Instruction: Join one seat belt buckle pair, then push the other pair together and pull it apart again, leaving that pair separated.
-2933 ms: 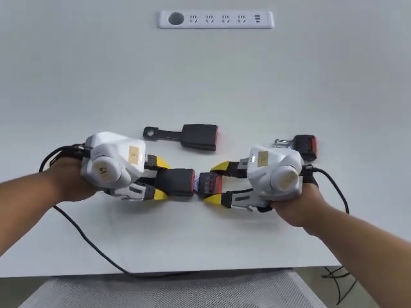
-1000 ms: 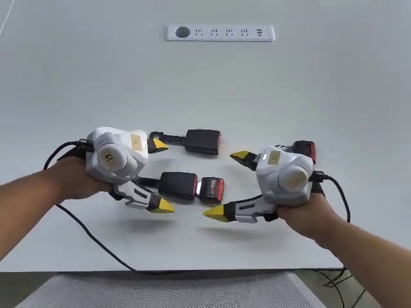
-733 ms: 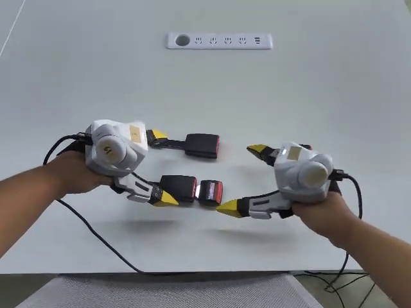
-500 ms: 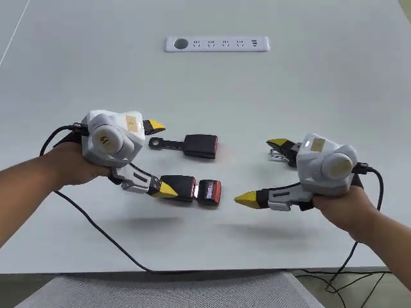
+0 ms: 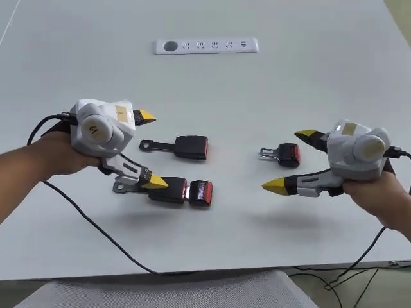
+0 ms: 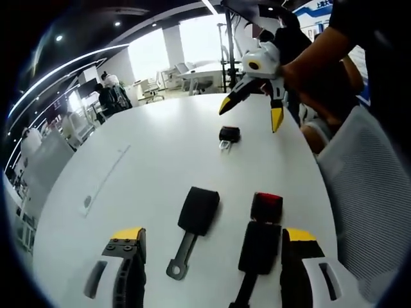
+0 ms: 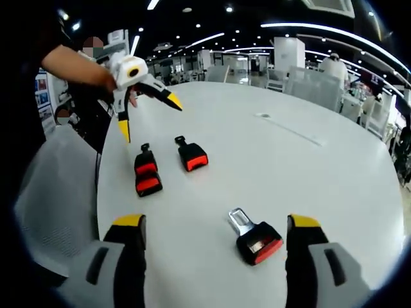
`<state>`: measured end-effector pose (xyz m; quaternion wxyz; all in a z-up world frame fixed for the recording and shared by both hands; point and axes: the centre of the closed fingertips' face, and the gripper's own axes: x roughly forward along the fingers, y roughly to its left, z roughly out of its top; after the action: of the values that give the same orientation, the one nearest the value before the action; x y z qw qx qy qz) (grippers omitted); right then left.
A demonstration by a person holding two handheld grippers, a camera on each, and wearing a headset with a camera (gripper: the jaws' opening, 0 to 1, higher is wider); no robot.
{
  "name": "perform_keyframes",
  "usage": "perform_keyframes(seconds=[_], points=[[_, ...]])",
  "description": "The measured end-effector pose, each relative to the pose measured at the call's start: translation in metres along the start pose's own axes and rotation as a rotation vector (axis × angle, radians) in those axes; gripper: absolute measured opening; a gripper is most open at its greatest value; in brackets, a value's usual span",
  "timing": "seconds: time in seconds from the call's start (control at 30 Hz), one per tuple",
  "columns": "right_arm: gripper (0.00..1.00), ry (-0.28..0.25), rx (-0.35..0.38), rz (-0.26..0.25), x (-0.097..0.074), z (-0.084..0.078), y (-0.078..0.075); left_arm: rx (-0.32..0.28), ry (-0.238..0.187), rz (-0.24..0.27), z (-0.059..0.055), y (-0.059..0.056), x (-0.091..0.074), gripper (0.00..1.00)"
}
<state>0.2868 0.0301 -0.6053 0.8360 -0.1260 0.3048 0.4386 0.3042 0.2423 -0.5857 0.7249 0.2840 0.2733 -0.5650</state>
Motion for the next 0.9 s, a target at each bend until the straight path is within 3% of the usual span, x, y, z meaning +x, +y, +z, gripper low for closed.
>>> perform_keyframes(seconds=[0.2,0.3,0.4,0.6,0.9], points=[[0.91,0.005,0.012,-0.001,-0.003,-0.007,-0.020,0.008,0.002,-0.005,0.007,0.013,0.008,0.89],[0.88,0.017,0.020,0.023,-0.002,-0.013,-0.025,0.012,0.006,-0.013,0.007,0.018,0.014,0.88],[0.88,0.049,0.007,0.045,0.002,-0.023,-0.029,0.010,0.015,-0.027,0.004,0.022,0.021,0.86],[0.86,0.064,-0.010,0.078,0.009,-0.030,-0.037,0.018,0.036,-0.067,-0.004,0.023,0.036,0.86],[0.80,0.104,-0.026,0.137,0.022,-0.042,-0.040,0.025,0.068,-0.135,-0.018,0.022,0.062,0.78]])
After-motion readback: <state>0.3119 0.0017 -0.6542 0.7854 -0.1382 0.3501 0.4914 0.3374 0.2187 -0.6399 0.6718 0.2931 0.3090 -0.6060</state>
